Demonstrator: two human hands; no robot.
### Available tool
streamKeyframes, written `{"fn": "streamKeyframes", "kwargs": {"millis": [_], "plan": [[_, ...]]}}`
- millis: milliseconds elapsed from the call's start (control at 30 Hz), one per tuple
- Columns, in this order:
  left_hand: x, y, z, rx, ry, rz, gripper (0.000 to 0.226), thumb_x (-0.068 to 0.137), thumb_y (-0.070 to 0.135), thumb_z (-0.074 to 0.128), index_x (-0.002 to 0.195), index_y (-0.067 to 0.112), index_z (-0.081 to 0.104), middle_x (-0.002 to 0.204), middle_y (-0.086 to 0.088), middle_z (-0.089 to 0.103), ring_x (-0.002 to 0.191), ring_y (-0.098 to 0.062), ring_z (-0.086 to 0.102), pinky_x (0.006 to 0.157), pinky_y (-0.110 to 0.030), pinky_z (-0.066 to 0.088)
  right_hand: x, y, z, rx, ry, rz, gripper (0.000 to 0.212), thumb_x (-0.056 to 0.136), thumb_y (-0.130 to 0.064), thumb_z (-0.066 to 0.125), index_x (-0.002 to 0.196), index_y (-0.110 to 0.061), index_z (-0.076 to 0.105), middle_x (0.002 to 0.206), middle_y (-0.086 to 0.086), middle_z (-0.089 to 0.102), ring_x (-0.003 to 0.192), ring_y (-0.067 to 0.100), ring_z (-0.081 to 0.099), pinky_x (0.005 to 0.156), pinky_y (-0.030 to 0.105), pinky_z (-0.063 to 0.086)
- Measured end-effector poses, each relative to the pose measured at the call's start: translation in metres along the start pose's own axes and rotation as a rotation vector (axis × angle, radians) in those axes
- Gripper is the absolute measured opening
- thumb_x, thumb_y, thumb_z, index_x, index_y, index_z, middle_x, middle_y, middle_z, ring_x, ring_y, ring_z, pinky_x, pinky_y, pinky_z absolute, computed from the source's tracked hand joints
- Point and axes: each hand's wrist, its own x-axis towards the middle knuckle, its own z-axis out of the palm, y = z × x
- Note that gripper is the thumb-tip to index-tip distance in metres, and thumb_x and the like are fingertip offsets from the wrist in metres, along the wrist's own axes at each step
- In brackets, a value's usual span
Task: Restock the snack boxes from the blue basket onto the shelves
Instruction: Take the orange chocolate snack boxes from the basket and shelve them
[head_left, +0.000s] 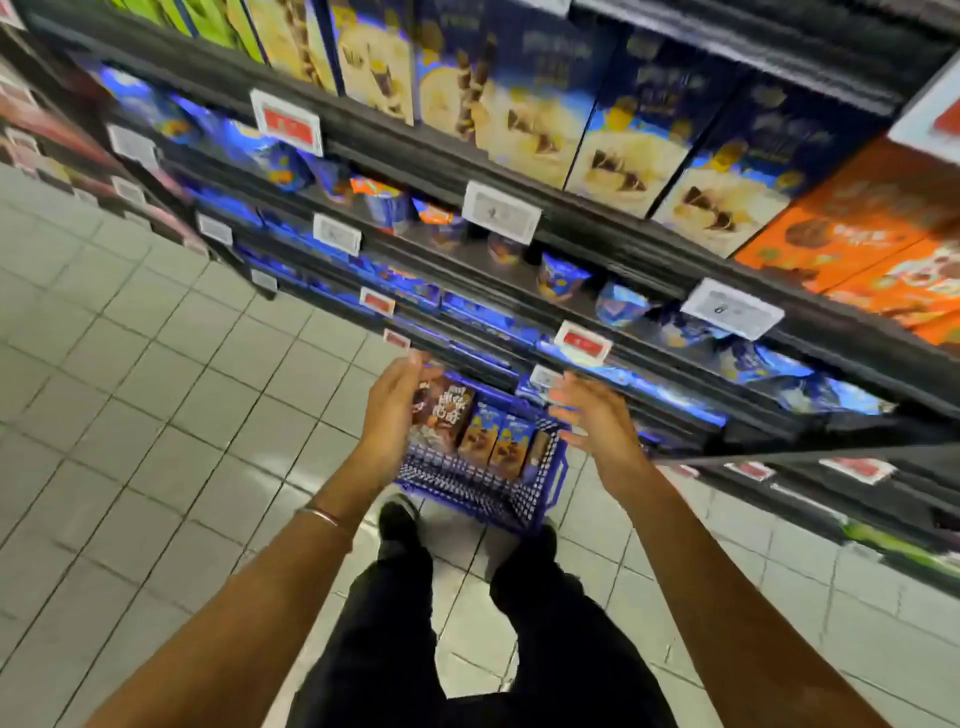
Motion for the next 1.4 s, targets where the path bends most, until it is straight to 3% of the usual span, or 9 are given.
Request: {"fn": "streamKeyframes", "kwargs": {"millis": [133, 300, 367, 500, 733, 933, 1100, 1233, 1400], "plan": [[0.023, -0.087, -0.005, 0.043, 0.055, -0.125, 0.036, 0.113, 0.036, 0.046, 0.116, 0.011, 0.071, 0.118, -0.018, 0.075, 0.103, -0.032, 0.071, 0.097, -0.047, 0.057, 0.051, 0.082, 0.007, -0.065, -0.006, 0.17, 0.018, 0.101, -0.043, 0.057, 0.096, -0.027, 0.064, 0.118, 0.003, 0.067, 0.092, 0.013, 0.067, 0.085, 0.044, 0.052], [0.091, -0.222, -0.018, 0.058, 0.062, -0.169, 0.045, 0.113, 0.035, 0.044, 0.138, 0.003, 0.063, 0.123, -0.017, 0.073, 0.09, -0.015, 0.077, 0.082, -0.033, 0.064, 0.157, 0.218, 0.024, -0.1, 0.084, 0.287, 0.024, 0.098, -0.046, 0.06, 0.099, -0.022, 0.065, 0.081, -0.014, 0.069, 0.05, -0.002, 0.066, 0.063, 0.028, 0.042], [0.129, -0.282, -0.019, 0.06, 0.045, -0.199, 0.047, 0.114, 0.036, 0.043, 0.142, 0.003, 0.061, 0.12, -0.013, 0.073, 0.099, -0.022, 0.073, 0.097, -0.044, 0.061, 0.213, 0.276, 0.027, -0.171, 0.148, 0.279, 0.032, 0.096, -0.045, 0.064, 0.114, -0.019, 0.065, 0.082, -0.011, 0.073, 0.065, 0.005, 0.072, 0.063, 0.029, 0.049], [0.201, -0.38, -0.019, 0.048, -0.059, -0.235, 0.046, 0.105, 0.059, 0.048, 0.12, 0.022, 0.07, 0.097, 0.006, 0.08, 0.082, -0.01, 0.076, 0.079, -0.033, 0.056, 0.309, 0.38, 0.03, -0.471, 0.339, 0.018, 0.017, 0.09, -0.032, 0.072, 0.093, -0.015, 0.07, 0.073, -0.003, 0.075, 0.073, 0.017, 0.065, 0.051, 0.021, 0.038], [0.281, -0.474, -0.005, -0.051, -0.365, -0.257, 0.062, 0.11, 0.058, 0.013, 0.136, 0.023, 0.057, 0.144, -0.011, 0.066, 0.122, -0.028, 0.066, 0.081, -0.032, 0.048, 0.413, 0.462, 0.062, -0.86, 0.579, -0.314, 0.041, 0.083, -0.033, 0.068, 0.114, -0.005, 0.068, 0.111, 0.022, 0.069, 0.108, 0.04, 0.062, 0.096, 0.044, 0.041], [0.28, -0.479, -0.011, 0.099, -0.357, -0.027, 0.055, 0.113, 0.047, 0.022, 0.133, 0.014, 0.062, 0.131, -0.008, 0.074, 0.113, -0.031, 0.072, 0.082, -0.034, 0.051, 0.432, 0.495, 0.099, -0.963, 0.487, -0.404, 0.075, 0.083, -0.047, 0.068, 0.146, -0.014, 0.045, 0.152, 0.014, 0.038, 0.139, 0.039, 0.035, 0.11, 0.048, 0.032], [0.279, -0.467, -0.028, 0.149, -0.277, 0.068, 0.056, 0.11, 0.057, 0.034, 0.129, 0.015, 0.067, 0.113, 0.001, 0.081, 0.091, -0.03, 0.08, 0.07, -0.035, 0.058, 0.426, 0.516, 0.112, -1.152, 0.244, -0.338, 0.123, 0.069, -0.076, 0.072, 0.163, -0.03, 0.007, 0.17, 0.002, -0.013, 0.156, 0.032, -0.013, 0.123, 0.056, -0.003], [0.279, -0.464, -0.027, 0.085, -0.346, 0.025, 0.059, 0.11, 0.061, 0.028, 0.124, 0.021, 0.068, 0.109, 0.0, 0.083, 0.085, -0.027, 0.081, 0.055, -0.026, 0.057, 0.427, 0.519, 0.108, -1.181, 0.307, -0.389, 0.112, 0.077, -0.053, 0.08, 0.162, -0.035, 0.009, 0.171, -0.004, -0.008, 0.157, 0.03, -0.011, 0.122, 0.063, -0.001], [0.273, -0.471, -0.013, 0.018, -0.415, -0.041, 0.065, 0.109, 0.06, 0.026, 0.128, 0.016, 0.069, 0.117, -0.006, 0.08, 0.1, -0.031, 0.08, 0.068, -0.036, 0.06, 0.417, 0.51, 0.097, -1.175, 0.243, -0.468, 0.09, 0.087, -0.042, 0.073, 0.16, -0.028, 0.024, 0.171, -0.004, 0.006, 0.157, 0.028, -0.003, 0.123, 0.061, 0.001]]}}
